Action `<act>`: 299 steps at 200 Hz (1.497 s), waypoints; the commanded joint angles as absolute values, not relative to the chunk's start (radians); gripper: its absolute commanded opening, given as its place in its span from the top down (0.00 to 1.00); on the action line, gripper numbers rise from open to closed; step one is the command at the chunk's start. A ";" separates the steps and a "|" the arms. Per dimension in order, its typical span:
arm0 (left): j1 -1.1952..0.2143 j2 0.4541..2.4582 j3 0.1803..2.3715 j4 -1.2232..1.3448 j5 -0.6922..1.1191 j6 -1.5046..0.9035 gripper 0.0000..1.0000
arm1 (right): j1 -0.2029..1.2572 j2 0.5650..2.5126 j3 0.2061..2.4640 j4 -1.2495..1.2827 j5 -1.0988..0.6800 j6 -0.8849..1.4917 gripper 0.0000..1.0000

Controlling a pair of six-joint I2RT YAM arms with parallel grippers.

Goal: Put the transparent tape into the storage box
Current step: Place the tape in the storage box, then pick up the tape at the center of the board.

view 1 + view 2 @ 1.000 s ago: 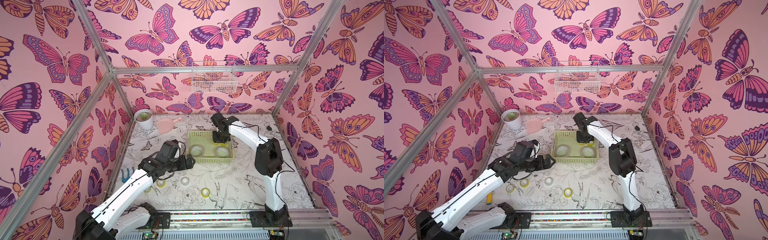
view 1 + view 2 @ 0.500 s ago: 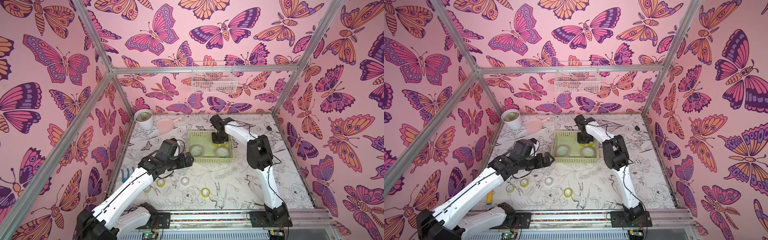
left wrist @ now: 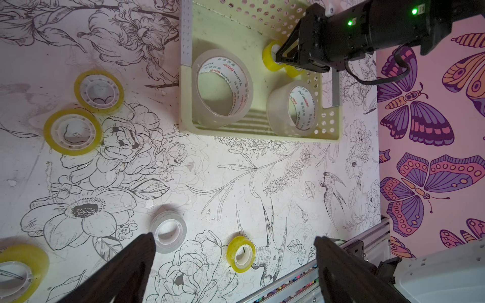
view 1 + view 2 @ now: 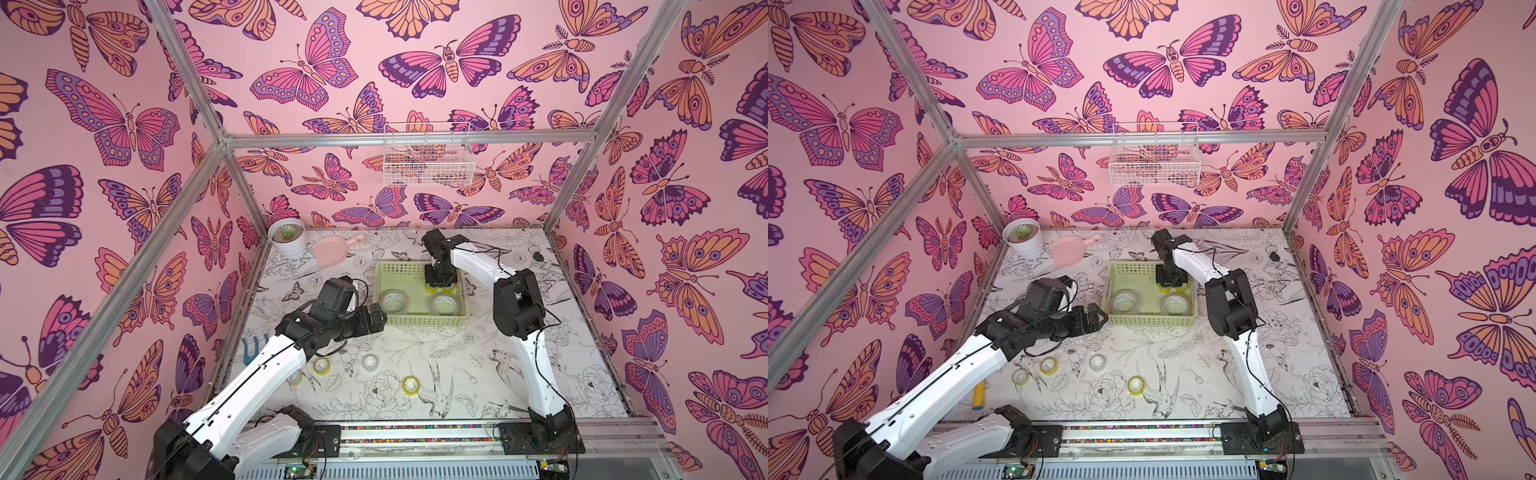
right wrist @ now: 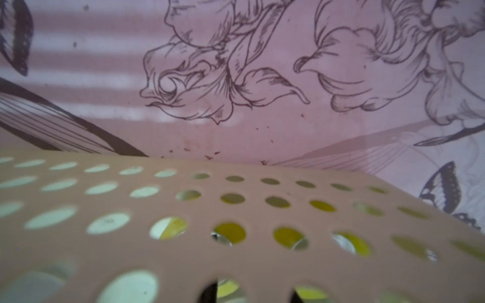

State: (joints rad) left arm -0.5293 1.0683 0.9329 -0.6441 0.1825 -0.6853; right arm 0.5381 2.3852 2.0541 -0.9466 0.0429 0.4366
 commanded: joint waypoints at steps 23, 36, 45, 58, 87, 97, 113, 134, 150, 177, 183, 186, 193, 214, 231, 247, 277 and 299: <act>-0.523 1.059 0.936 -0.652 0.183 -0.684 0.00 | 0.534 2.308 2.064 -0.976 0.029 0.448 0.72; -0.523 1.053 0.933 -0.651 0.183 -0.684 0.00 | 0.537 2.281 2.048 -0.972 0.022 0.454 0.72; -0.523 1.047 0.931 -0.652 0.184 -0.683 0.00 | 0.536 2.261 2.036 -0.969 0.019 0.461 0.72; -0.523 1.042 0.928 -0.651 0.182 -0.683 0.00 | 0.536 2.231 2.020 -0.969 0.018 0.469 0.66; -0.522 1.029 0.920 -0.649 0.181 -0.684 0.00 | 0.537 2.165 1.975 -0.980 0.022 0.489 0.38; -0.522 1.025 0.919 -0.649 0.180 -0.682 0.00 | 0.536 2.138 1.949 -0.976 0.023 0.496 0.34; -0.522 1.018 0.914 -0.649 0.178 -0.680 0.00 | 0.540 2.092 1.902 -0.966 0.029 0.508 0.24; -0.522 1.007 0.905 -0.650 0.170 -0.678 0.00 | 0.545 2.035 1.840 -0.957 0.033 0.519 0.12; -0.520 0.998 0.899 -0.652 0.167 -0.675 0.00 | 0.557 1.995 1.798 -0.956 0.045 0.528 0.08; -0.512 0.986 0.885 -0.652 0.167 -0.677 0.00 | 0.594 1.931 1.731 -0.960 0.064 0.543 0.01; -0.509 0.985 0.882 -0.650 0.168 -0.678 0.00 | 0.603 1.917 1.718 -0.963 0.068 0.548 0.01; -0.509 0.985 0.882 -0.652 0.168 -0.678 0.00 | 0.609 1.912 1.711 -0.965 0.070 0.550 0.01; -0.507 0.983 0.881 -0.653 0.170 -0.677 0.00 | 0.623 1.896 1.697 -0.968 0.077 0.555 0.01; -0.502 0.985 0.877 -0.658 0.175 -0.672 0.00 | 0.673 1.852 1.656 -0.984 0.108 0.578 0.01; -0.499 0.989 0.877 -0.661 0.187 -0.666 0.00 | 0.726 1.818 1.622 -0.994 0.142 0.604 0.01; -0.498 0.994 0.876 -0.660 0.197 -0.663 0.00 | 0.775 1.796 1.591 -1.003 0.158 0.635 0.01; -0.491 1.000 0.873 -0.670 0.212 -0.650 0.00 | 0.862 1.770 1.532 -1.008 0.179 0.704 0.01; -0.488 1.002 0.874 -0.697 0.233 -0.633 0.00 | 0.921 1.760 1.503 -1.015 0.195 0.748 0.01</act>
